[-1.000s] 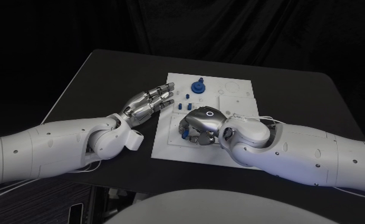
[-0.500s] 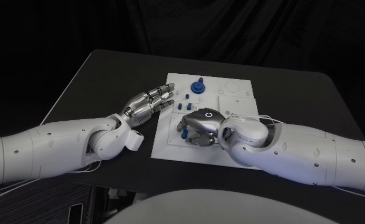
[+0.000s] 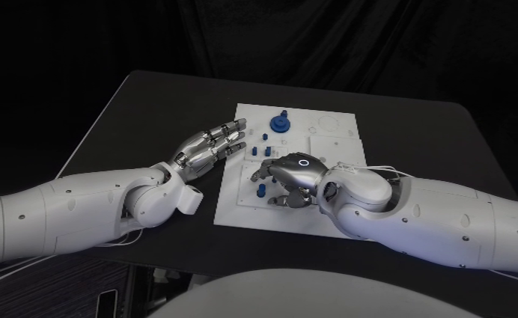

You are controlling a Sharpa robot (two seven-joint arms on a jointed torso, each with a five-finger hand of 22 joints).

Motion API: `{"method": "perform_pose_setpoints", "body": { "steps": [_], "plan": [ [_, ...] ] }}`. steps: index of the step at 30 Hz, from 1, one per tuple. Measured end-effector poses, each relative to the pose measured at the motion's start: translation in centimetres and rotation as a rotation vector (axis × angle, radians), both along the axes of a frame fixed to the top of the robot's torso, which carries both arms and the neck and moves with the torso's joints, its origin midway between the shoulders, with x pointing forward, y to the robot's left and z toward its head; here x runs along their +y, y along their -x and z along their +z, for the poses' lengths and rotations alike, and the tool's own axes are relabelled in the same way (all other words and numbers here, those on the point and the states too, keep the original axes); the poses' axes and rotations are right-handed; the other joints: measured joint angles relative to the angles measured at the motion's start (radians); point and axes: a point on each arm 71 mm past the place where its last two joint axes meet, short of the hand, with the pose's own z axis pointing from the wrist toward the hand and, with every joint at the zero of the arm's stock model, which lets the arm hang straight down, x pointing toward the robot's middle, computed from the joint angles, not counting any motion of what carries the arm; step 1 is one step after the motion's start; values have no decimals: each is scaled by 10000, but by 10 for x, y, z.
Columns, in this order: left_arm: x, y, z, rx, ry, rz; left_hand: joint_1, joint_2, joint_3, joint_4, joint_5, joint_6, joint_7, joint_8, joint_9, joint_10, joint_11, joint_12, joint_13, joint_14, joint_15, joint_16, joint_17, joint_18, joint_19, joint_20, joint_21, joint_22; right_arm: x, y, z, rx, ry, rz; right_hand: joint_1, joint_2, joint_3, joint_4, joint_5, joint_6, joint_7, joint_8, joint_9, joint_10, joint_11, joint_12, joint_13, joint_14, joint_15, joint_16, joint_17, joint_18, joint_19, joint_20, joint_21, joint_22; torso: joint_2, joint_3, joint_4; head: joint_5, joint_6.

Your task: Assemble the parts on the task board

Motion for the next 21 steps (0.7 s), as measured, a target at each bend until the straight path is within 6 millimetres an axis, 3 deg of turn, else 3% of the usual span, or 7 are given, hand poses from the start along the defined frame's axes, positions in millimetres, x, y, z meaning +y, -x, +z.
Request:
{"method": "perform_pose_setpoints", "body": {
  "steps": [4, 7, 10, 12, 15, 18, 21],
  "plan": [
    [2, 0, -1, 3, -30, 35, -53, 6, 57, 57, -48, 0, 0, 0, 0, 0, 0, 0, 0, 0, 0, 0, 0, 0, 0, 0, 0, 0, -11, -6, 28, -316, -657, -243, 317, 33, 59, 137, 174, 83, 83, 83, -69, 36, 25, 264, -12, 204, 55, 270, 174, -1, 155, 68, 326, -1, -2, 1, 0, -90, 0],
    [3, 0, -2, 24, -48, 57, -695, 29, -204, 817, -217, 13, -12, 23, 0, 0, 0, 39, 3, 0, 0, 42, 0, 0, 7, 6, 0, 17, -27, -18, 54, -473, -1165, -751, 426, 99, 105, 147, 518, 184, 183, 254, -145, 539, -57, 605, -35, 695, -12, 615, 566, -2, 584, 15, 1010, -1, -6, 2, 2, -180, 0],
    [3, 0, -2, 37, -56, 66, -1615, 120, -533, 1134, -961, 79, 4, 59, 10, 0, 0, 83, 12, 0, 0, 71, 0, 163, 37, 37, 0, 26, -51, -30, 71, -246, -1533, -1538, 535, 207, 309, 145, 795, 537, 353, 596, -161, 1565, -297, 1410, 139, 1065, -242, 902, 906, -1, 880, -162, 1572, -1, -12, 3, 3, -273, 0],
    [3, 0, -3, 46, -56, 66, -1864, 131, -597, 1118, -1186, 79, 4, 59, 10, 0, 0, 83, 11, 0, 0, 71, 0, 163, 37, 37, 0, 27, -70, -36, 77, 0, -1698, -2119, 545, 217, 393, 77, 903, 930, 532, 1104, -11, 2332, -578, 2270, 481, 1343, -476, 1086, 1161, -1, 1089, -371, 1980, -2, -12, 9, 3, -335, 0],
    [3, 1, -3, 55, -54, 63, -1889, 132, -596, 1118, -1228, 79, 4, 59, 10, 0, 0, 83, 11, 0, 0, 71, 0, 163, 37, 37, 0, 26, -103, -40, 80, 499, -1863, -3103, 419, 343, 327, -39, 844, 1281, 425, 2511, 625, 2946, -858, 3950, 1341, 1607, -711, 1162, 1261, -1, 1297, -579, 2273, -2, -15, 16, 1, -446, 0],
    [2, 1, -3, 64, -43, 53, -1895, 127, -596, 1118, -1179, 79, 3, 59, 10, 0, 0, 120, 11, 0, 0, 71, 0, 162, 37, 37, 0, 26, -136, -38, 80, 906, -1950, -4031, 141, 389, 246, 61, 548, 639, 324, 4127, 1384, 2881, -949, 5335, 2141, 1772, -779, 1129, 1286, -181, 1409, -691, 2467, -2, -23, 19, -1, -559, 0],
    [2, 2, -4, 75, -39, 49, -1895, 127, -536, 1058, -1068, 75, 0, 59, 10, 0, 0, 119, 11, 0, 0, 71, 0, 162, 37, 37, 0, 26, -166, -30, 75, 1163, -1847, -4887, -163, 314, 128, 285, 338, 432, 290, 4933, 1661, 3494, -976, 6312, 3288, 1869, -795, 1166, 1422, -174, 1476, -715, 2583, -3, -41, 14, -3, -658, 0]
  ]
}}
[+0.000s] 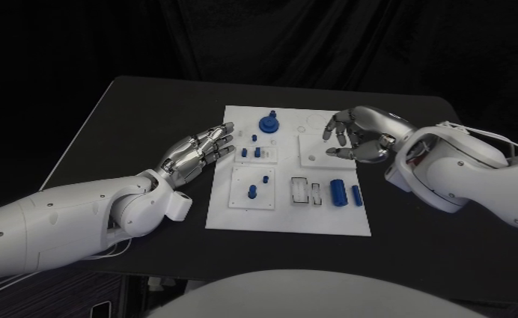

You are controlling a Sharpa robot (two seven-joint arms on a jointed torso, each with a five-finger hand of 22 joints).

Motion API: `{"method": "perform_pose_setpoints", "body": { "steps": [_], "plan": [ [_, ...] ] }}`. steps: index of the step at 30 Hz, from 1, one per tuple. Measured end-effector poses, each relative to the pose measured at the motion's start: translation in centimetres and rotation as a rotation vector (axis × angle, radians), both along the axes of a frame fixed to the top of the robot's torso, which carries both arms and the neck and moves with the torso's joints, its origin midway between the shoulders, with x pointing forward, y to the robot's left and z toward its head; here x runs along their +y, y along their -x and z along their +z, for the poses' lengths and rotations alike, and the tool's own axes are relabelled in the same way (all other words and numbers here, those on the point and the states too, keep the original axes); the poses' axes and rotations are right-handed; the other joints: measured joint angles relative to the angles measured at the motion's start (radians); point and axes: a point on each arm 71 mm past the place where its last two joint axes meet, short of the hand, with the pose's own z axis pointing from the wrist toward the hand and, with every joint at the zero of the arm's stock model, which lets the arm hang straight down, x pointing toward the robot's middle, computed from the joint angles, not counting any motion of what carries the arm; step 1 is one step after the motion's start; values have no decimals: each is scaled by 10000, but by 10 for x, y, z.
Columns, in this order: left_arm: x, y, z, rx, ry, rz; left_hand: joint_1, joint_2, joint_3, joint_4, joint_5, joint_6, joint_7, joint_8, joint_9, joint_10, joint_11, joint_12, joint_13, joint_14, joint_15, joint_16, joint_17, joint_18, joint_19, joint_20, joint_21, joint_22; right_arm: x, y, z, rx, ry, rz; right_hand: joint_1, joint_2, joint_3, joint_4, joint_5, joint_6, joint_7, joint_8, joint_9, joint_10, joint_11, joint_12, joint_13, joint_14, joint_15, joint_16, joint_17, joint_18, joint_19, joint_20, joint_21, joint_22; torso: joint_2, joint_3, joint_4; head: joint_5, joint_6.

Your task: Assemble the parts on the task board

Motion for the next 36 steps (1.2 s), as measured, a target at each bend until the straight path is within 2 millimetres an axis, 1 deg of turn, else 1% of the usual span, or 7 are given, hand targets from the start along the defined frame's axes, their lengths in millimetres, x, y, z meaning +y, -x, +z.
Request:
{"method": "perform_pose_setpoints", "body": {
  "steps": [3, 6, 9, 11, 18, 23, 36],
  "plan": [
    [-1, 0, 0, 4, 1, -7, 7, -7, 73, 13, 84, 2, -4, 0, 0, 0, 0, 0, 0, 0, 0, 0, 0, 0, 0, 0, 0, 0, -19, 13, -14, 463, 269, -612, -1558, 86, -540, 173, -390, 307, -220, 545, 74, 3097, -162, 1613, 3623, 720, -115, 738, 1209, -157, 604, -72, 1307, -1, -28, -11, -10, -113, 0],
    [-1, 0, -1, 5, 1, -9, 195, -53, 141, 1, 102, 92, -93, 0, 1, 0, 0, 0, -1, 0, 0, 0, 8, 0, 0, 0, 25, -1, -27, 22, -21, 721, 595, -957, -2817, 138, -813, 221, -673, 536, -424, 731, -36, 5067, -339, 2337, 5915, 1346, -271, 1445, 2542, -313, 1039, -212, 2400, -1, -53, -28, -12, -217, 0],
    [-1, 1, -2, 42, 2, -12, 240, -26, 151, -10, 102, 107, -109, 0, 12, 0, 0, 37, -1, 0, 0, 0, 10, -1, 0, 0, 40, -1, -33, 27, -27, 866, 1088, -1349, -4033, 32, -842, 251, -718, 885, -565, 904, -136, 6386, -505, 2660, 6479, 1700, -415, 2085, 3713, -467, 1408, -367, 3427, -1, -74, -41, -11, -385, 0],
    [-1, 1, -3, 64, 4, -14, 240, -26, 151, -10, 102, 107, -109, 0, 12, 0, 0, 37, -1, 0, 0, 0, 9, -1, 0, 0, 40, -1, -35, 29, -30, 948, 1385, -1550, -4558, -44, -718, 251, -711, 1133, -701, 1026, -146, 6591, -636, 2782, 6525, 1770, -509, 2530, 3930, -701, 1552, -484, 4265, -1, -77, -44, -11, -495, 0],
    [-1, 4, -5, 131, 12, -21, 399, -52, 179, -38, 140, 287, -289, 79, 31, -3, 73, 37, -2, 0, 0, 0, 9, -1, 0, 0, 39, -2, -33, 31, -42, 1216, 2432, -2014, -5660, -297, -705, 263, -553, 1515, -942, 1247, -83, 6657, -777, 2792, 6525, 1747, -676, 3137, 3971, -857, 1583, -626, 5412, -1, -85, -41, -28, -791, -1],
    [0, 5, -6, 145, 6, -8, 608, -63, 278, -81, 216, 343, -345, 79, 31, -2, 73, 37, -1, 0, 0, 41, 8, -3, 0, 0, 40, -2, -29, 33, -49, 1353, 2964, -2112, -6237, -347, -705, 263, -599, 1646, -1002, 1241, -89, 6676, -865, 2792, 6525, 1746, -749, 3216, 3970, -1010, 1594, -722, 6074, -2, -88, -27, -37, -800, -1],
    [6, 7, -5, 174, -39, 89, 768, -76, 358, -106, 389, 274, -353, 78, 30, -3, 73, 77, 6, 0, 0, 45, 7, -3, 0, 0, 39, -3, -17, 34, -68, 1712, 3871, -2070, -6404, -386, -705, 263, -849, 1719, -1001, 1014, -159, 6640, -900, 2792, 6523, 1745, -818, 3083, 3969, -1007, 1563, -752, 6425, -3, -109, -6, -25, -781, -1]
  ]
}}
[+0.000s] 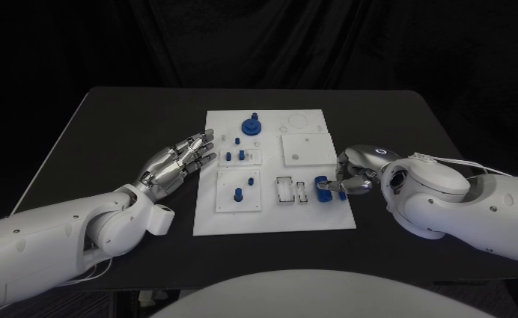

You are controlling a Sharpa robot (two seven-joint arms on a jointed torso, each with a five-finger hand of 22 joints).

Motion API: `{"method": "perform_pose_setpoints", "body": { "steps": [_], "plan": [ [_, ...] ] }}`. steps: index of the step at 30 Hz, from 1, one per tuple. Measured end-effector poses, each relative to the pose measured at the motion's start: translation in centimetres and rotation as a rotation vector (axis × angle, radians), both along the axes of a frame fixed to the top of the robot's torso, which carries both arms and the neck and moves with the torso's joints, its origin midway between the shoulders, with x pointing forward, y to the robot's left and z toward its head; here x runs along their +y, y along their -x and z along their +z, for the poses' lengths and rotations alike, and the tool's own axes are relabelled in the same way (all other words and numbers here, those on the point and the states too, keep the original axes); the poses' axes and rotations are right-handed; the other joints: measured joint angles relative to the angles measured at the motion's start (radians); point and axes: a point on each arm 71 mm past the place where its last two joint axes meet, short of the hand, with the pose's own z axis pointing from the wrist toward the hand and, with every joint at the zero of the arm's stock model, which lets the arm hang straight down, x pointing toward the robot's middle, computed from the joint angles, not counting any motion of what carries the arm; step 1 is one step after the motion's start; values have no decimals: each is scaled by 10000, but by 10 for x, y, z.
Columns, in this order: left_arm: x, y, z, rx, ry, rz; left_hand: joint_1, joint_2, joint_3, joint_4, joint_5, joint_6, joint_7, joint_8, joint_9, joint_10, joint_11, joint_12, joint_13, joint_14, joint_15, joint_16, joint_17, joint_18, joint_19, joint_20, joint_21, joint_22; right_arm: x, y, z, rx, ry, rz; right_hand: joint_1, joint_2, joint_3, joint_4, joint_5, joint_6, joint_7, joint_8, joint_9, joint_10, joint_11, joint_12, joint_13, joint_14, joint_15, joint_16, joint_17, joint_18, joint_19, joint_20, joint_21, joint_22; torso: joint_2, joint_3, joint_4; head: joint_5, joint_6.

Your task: Assemble the parts on the task board

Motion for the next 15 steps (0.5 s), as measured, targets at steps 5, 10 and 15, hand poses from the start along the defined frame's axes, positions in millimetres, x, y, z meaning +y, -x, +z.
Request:
{"method": "perform_pose_setpoints", "body": {
  "steps": [5, 10, 15],
  "plan": [
    [1, 1, 0, 15, -7, 12, 174, -10, 56, -55, 110, -65, 65, 0, -10, 0, 0, 0, -1, 0, 0, 0, 0, 0, 0, 0, 0, 0, 3, -1, -5, 63, 134, 9, 2, -2, 0, 0, 0, 36, -36, -48, -9, 0, 0, 0, -1, 0, 0, -41, 0, 1, 0, 0, 0, 0, -4, -5, 0, -3, 0],
    [0, 2, -2, 50, -3, 6, 319, -26, 165, -165, 336, -65, 65, 0, -10, 0, 0, 0, -1, 0, 0, 0, -1, -1, 0, 0, 0, -1, 6, -3, -9, 105, 203, 48, 74, 69, 28, -5, 7, 71, 0, -115, -28, 0, 0, 0, -1, 0, 0, -42, -1, 2, 0, 0, 0, 0, -5, -5, 1, -26, 0],
    [1, 3, -4, 108, -13, 18, 409, -38, 208, -207, 409, -99, 100, 0, -10, 0, -1, 0, -1, 0, 0, 0, -1, 0, 0, 0, 0, -1, 8, -5, -14, 153, 259, 70, 163, 156, 57, 0, 102, 107, -35, -177, -42, 0, 0, 0, -2, 0, 0, -82, -1, 2, 0, 0, 0, 5, -5, -5, 3, -22, 0]
  ]
}}
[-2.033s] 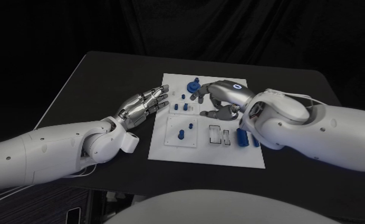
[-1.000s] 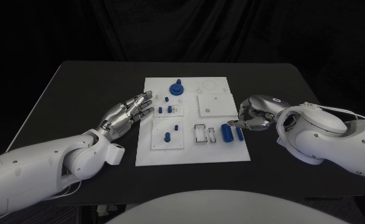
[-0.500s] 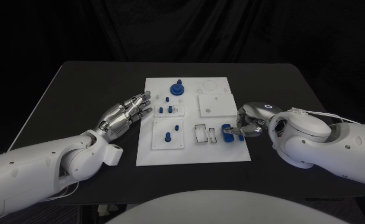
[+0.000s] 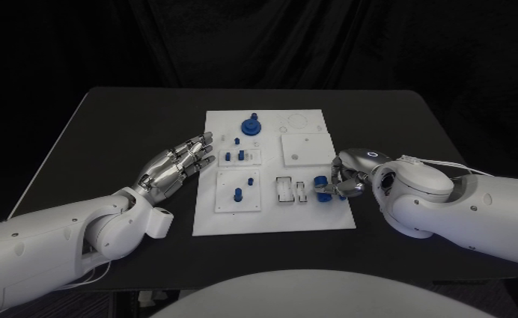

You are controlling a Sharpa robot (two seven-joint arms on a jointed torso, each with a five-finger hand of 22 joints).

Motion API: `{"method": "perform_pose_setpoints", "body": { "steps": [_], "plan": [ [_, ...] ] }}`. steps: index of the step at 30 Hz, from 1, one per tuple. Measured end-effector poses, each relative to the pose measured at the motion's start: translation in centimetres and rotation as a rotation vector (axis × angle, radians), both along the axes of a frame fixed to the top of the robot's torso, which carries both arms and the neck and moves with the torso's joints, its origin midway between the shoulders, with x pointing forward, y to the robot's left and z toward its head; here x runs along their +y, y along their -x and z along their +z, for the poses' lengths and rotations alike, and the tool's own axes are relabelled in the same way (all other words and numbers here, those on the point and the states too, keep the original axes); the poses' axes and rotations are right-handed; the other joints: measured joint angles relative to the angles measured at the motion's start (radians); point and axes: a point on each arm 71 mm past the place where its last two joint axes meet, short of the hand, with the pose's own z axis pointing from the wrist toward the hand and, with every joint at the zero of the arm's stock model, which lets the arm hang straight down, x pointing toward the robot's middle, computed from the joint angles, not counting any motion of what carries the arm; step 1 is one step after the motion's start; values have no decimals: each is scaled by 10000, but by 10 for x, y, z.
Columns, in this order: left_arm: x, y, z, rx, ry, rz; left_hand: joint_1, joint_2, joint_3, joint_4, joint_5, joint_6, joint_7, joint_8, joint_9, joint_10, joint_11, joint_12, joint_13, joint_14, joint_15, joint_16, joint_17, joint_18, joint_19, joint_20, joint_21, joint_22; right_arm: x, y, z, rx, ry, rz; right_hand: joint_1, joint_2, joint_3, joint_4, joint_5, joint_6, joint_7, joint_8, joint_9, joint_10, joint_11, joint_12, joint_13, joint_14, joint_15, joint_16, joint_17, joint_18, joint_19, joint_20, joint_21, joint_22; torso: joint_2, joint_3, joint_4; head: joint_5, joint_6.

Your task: Assemble the parts on the task board

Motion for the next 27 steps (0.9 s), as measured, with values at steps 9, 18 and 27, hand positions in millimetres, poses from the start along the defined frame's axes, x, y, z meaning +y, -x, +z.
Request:
{"method": "perform_pose_setpoints", "body": {
  "steps": [9, 18, 27],
  "plan": [
    [2, 5, -5, 135, -14, 23, 40, -40, 27, -27, 39, 0, 0, 0, 0, 0, 0, 0, -1, 0, 0, 0, 0, 0, 0, 0, 0, -1, 5, -2, -11, 121, 60, 81, 133, 133, 161, -24, 455, 36, 35, -167, -36, 0, 0, 0, -1, 0, 0, -5, -1, 1, 0, 0, -67, 2, -1, -5, -1, -56, 0],
    [2, 6, -6, 171, -13, 22, 76, -4, 27, -27, 39, 1, 0, 0, 0, 0, -1, 0, -2, 0, 0, 0, 7, -1, 0, 0, 0, -1, 11, -7, -18, 253, 216, 193, 359, 358, 399, -28, 1479, 146, 32, -297, -14, 0, 0, 0, -2, 0, 1, -4, -2, 1, 0, 1, -67, 1, -1, -2, -2, -36, 0],
    [2, 6, -6, 179, -7, 17, 75, -4, 27, -27, 39, 1, 0, -1, 0, 0, -1, -1, -3, 0, 0, 0, 6, -1, 0, 0, 0, -1, 14, -9, -18, 297, 13, 300, 1390, 64, 1148, -67, 5017, 356, -72, -60, 373, -3, -184, 0, -2, 19, -126, -4, -2, 2, 37, -110, 108, 0, -1, -2, -3, -12, 0]
  ]
}}
